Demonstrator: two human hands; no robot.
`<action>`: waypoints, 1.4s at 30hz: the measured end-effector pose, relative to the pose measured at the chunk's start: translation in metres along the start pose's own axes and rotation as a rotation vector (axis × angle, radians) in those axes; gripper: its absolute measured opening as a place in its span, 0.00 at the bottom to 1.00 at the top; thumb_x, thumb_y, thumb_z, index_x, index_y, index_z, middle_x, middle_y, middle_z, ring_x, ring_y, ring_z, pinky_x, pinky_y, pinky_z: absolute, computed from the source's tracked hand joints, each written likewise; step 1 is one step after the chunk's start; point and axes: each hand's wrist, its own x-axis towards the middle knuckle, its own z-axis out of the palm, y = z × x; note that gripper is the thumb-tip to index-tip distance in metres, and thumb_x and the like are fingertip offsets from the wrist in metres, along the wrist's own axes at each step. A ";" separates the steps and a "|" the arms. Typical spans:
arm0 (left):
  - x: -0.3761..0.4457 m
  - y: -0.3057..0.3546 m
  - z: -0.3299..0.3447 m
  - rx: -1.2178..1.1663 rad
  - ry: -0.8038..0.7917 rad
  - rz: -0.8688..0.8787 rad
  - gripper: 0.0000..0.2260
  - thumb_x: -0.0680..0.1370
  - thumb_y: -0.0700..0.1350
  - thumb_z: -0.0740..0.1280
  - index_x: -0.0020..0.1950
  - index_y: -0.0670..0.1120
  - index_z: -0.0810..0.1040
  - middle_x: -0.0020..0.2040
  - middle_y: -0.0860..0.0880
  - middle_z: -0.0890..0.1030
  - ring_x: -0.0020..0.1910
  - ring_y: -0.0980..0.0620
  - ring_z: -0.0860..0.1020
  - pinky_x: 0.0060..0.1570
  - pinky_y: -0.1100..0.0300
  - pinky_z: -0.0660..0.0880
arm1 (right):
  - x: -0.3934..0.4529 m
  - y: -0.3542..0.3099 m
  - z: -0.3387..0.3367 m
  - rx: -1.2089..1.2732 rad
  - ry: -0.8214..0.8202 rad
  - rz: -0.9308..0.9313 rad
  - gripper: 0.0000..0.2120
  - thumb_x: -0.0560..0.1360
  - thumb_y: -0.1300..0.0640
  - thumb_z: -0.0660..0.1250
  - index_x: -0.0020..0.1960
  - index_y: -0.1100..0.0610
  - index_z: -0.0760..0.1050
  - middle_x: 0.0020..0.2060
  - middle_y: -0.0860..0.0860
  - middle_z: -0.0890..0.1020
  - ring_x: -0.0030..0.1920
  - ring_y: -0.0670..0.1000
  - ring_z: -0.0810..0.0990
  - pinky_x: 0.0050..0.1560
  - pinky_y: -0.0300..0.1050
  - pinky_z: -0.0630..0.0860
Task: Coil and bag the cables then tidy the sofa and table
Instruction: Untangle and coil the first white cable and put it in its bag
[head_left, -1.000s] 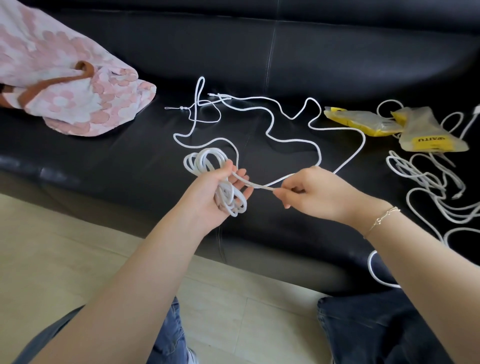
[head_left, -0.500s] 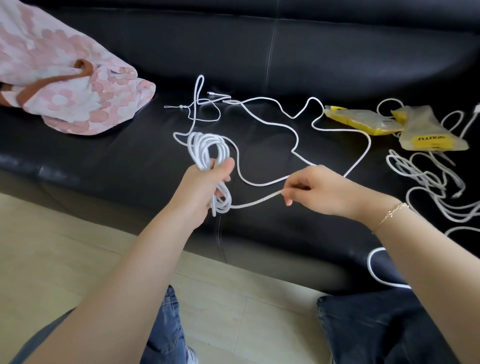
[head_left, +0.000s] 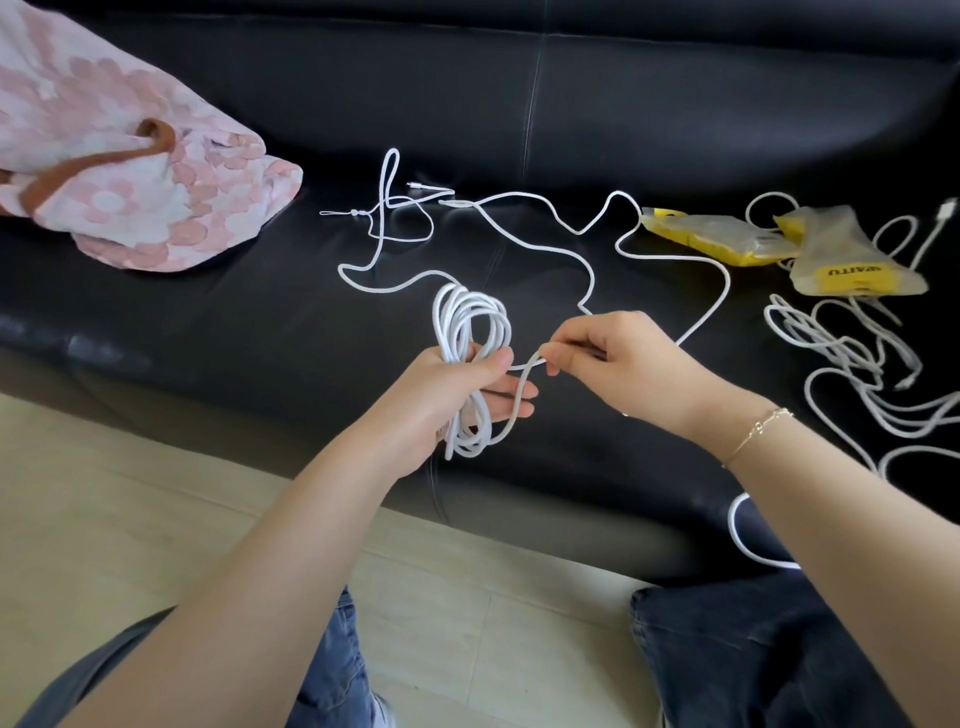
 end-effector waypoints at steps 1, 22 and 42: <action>-0.001 0.001 0.000 0.019 0.016 -0.003 0.09 0.81 0.46 0.65 0.56 0.42 0.77 0.44 0.45 0.86 0.45 0.46 0.86 0.43 0.59 0.81 | 0.000 0.000 -0.003 -0.002 -0.006 0.012 0.15 0.79 0.49 0.64 0.37 0.54 0.78 0.23 0.45 0.71 0.25 0.44 0.69 0.29 0.33 0.65; 0.002 -0.005 0.006 0.034 0.065 -0.149 0.19 0.81 0.57 0.62 0.38 0.45 0.71 0.28 0.51 0.68 0.25 0.54 0.68 0.27 0.63 0.72 | -0.001 0.002 -0.004 -0.090 0.215 -0.114 0.14 0.81 0.46 0.60 0.46 0.55 0.76 0.28 0.50 0.74 0.29 0.50 0.71 0.33 0.48 0.70; 0.004 -0.004 0.005 -0.137 0.101 -0.097 0.13 0.77 0.52 0.70 0.55 0.44 0.83 0.25 0.55 0.65 0.24 0.58 0.67 0.29 0.66 0.72 | 0.000 0.003 0.005 -0.206 0.127 -0.070 0.09 0.80 0.57 0.61 0.44 0.54 0.77 0.30 0.45 0.76 0.31 0.46 0.74 0.36 0.44 0.70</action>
